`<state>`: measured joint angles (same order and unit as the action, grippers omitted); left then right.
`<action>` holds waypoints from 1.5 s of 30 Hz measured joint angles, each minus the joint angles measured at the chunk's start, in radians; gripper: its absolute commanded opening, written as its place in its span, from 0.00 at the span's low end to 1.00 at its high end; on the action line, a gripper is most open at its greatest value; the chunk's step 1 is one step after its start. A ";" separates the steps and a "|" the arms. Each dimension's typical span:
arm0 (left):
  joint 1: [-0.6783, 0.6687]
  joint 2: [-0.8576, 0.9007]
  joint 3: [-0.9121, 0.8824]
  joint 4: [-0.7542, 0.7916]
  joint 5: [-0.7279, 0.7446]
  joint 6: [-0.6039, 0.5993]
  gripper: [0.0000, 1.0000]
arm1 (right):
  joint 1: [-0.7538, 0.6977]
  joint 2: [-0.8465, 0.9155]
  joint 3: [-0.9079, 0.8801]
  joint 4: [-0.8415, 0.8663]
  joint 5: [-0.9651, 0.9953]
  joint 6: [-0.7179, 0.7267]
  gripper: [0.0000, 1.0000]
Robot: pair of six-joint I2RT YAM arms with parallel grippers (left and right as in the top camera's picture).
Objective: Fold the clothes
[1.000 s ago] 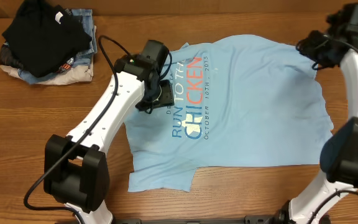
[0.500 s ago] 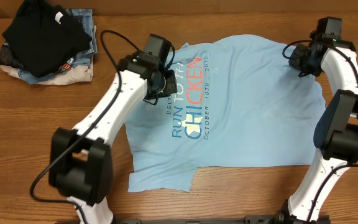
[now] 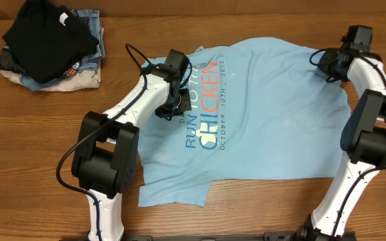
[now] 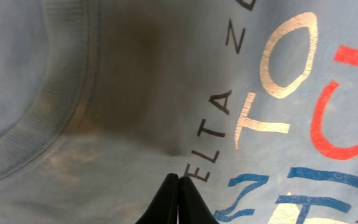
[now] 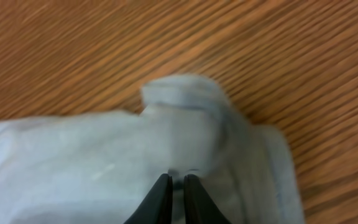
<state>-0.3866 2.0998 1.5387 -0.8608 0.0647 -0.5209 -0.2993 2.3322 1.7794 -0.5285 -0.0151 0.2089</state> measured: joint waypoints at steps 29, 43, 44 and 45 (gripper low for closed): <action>0.027 0.000 -0.076 0.047 -0.113 0.008 0.06 | -0.061 0.052 0.070 -0.013 0.158 0.001 0.04; 0.038 -0.002 -0.079 0.045 -0.119 0.031 0.13 | 0.000 0.040 0.292 -0.307 -0.118 -0.097 0.04; 0.038 -0.002 -0.079 0.045 -0.120 0.031 0.14 | -0.002 0.045 0.241 -0.268 -0.144 -0.098 0.04; 0.038 -0.002 -0.079 0.044 -0.121 0.031 0.14 | -0.002 0.047 0.211 -0.242 -0.157 -0.098 0.04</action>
<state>-0.3489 2.0983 1.4601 -0.8165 -0.0563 -0.4896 -0.3016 2.3787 1.9903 -0.7704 -0.1719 0.1112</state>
